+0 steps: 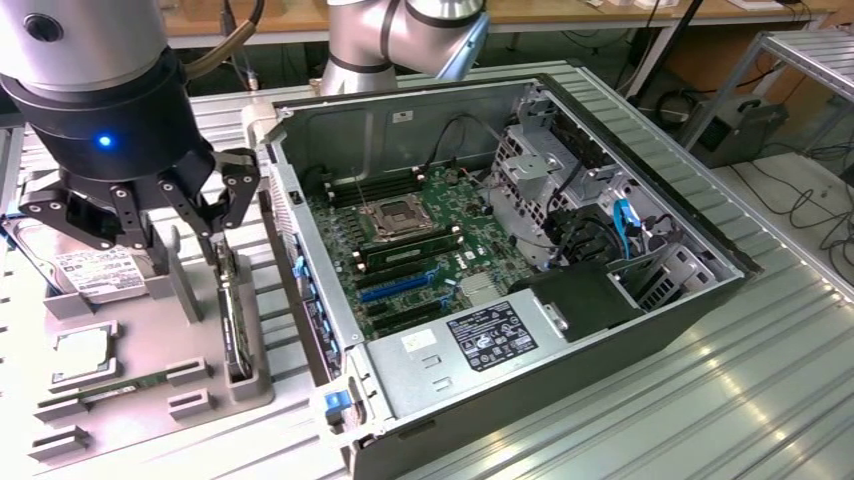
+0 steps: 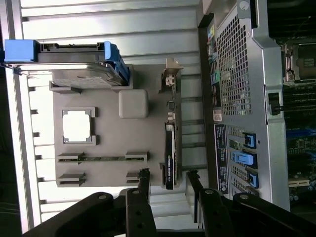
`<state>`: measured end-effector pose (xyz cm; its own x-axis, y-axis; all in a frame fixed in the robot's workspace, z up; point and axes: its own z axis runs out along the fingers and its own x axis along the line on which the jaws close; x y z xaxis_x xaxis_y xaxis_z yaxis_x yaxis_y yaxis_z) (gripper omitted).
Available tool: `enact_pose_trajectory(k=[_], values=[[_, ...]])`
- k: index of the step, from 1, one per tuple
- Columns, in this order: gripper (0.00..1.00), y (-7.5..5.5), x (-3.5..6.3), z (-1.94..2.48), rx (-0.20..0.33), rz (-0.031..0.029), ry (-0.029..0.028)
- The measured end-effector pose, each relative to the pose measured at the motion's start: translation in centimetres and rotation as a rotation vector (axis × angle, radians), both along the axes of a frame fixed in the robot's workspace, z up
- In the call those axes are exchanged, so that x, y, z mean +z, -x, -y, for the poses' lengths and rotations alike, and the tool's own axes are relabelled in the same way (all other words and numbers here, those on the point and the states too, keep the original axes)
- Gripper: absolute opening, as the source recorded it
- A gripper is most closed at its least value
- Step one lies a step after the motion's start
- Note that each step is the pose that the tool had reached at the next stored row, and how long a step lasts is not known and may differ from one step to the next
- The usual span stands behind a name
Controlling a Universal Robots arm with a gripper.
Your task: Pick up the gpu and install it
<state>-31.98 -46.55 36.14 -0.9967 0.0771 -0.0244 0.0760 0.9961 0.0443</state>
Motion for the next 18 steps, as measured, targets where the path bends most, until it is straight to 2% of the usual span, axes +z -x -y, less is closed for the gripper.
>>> enact_pose_trajectory(k=[18], values=[[0.42, 1.3, -0.74, 0.00, 0.000, 0.0001, -0.0001]])
